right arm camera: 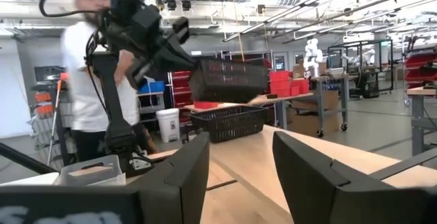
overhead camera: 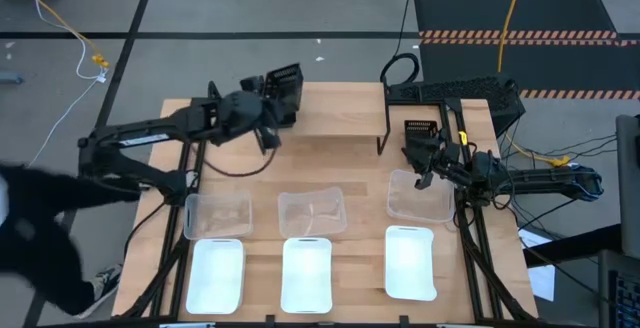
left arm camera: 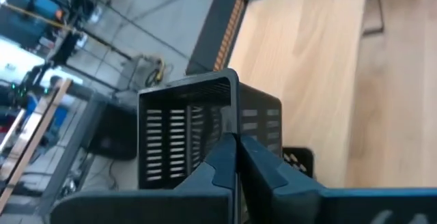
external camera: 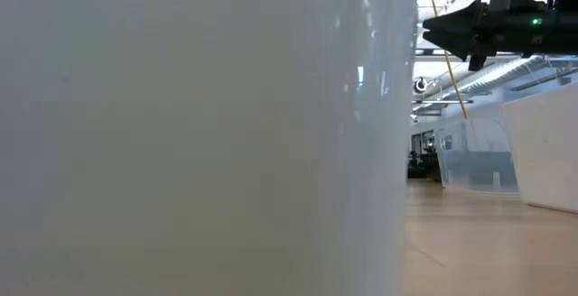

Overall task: Stack baskets on shelf by color
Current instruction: Stack the left black bin on top of the other black bin on the shelf

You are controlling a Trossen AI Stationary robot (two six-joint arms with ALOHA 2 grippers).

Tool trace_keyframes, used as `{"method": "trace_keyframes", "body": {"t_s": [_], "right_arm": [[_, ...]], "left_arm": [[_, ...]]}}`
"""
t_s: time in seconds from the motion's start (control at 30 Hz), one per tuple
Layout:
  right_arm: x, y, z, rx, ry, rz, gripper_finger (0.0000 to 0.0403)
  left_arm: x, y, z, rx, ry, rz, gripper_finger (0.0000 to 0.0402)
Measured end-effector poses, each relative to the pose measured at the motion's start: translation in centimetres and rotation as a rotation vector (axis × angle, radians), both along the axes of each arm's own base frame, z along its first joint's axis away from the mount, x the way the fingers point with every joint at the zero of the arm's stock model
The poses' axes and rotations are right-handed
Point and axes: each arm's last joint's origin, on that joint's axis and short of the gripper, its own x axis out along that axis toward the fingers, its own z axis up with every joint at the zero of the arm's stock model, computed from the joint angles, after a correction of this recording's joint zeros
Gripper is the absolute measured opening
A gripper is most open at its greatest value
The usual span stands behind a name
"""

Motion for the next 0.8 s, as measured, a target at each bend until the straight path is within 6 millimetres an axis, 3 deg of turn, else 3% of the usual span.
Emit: {"method": "trace_keyframes", "body": {"t_s": [0.23, 0.57, 0.8], "right_arm": [[0.0, -0.2, -0.2, 0.012, 0.022, -0.06, 0.0157], [-0.1, -0.2, -0.2, 0.023, 0.016, -0.08, 0.0157], [-0.1, -0.2, -0.1, 0.04, -0.008, -0.073, 0.0157]], "left_arm": [[0.6, 0.3, -2.1, -0.022, 0.146, 0.053, 0.0016], [0.1, 0.2, -2.5, -0.036, 0.194, 0.108, 0.001], [0.1, 0.0, -2.7, -0.097, 0.168, 0.091, 0.0082]]}}
